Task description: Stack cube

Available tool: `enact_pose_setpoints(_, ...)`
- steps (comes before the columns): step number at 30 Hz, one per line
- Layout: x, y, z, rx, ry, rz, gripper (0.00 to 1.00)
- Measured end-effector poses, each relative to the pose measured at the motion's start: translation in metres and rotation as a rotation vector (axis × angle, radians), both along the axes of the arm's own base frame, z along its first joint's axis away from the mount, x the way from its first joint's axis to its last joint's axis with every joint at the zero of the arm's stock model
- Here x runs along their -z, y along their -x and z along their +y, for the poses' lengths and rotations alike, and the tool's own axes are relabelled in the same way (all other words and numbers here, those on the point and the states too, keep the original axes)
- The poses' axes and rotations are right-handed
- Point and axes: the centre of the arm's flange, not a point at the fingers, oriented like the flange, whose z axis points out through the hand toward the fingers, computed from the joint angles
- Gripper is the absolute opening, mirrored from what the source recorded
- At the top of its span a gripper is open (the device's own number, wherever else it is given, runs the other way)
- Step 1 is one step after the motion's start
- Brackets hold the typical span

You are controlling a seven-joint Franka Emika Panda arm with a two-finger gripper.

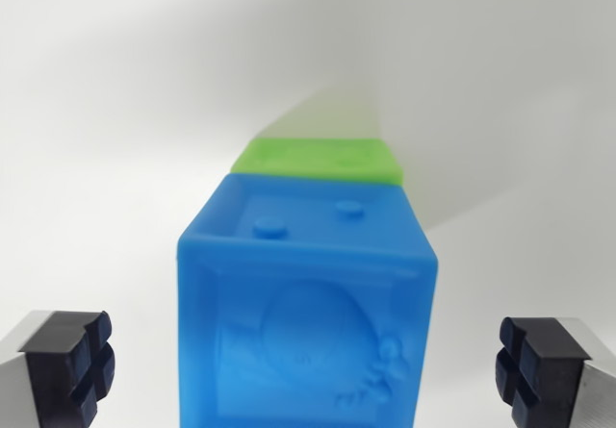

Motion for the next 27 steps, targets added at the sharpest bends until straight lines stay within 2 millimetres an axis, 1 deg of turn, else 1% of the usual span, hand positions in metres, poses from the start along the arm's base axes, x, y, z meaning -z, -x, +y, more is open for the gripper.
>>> enact_pose_setpoints(16,-0.058,0.001,0.0,-0.001,-0.003,-0.001,1.0)
enact_pose_setpoints(27,-0.106,0.001,0.0,-0.002,-0.004,-0.002,1.0)
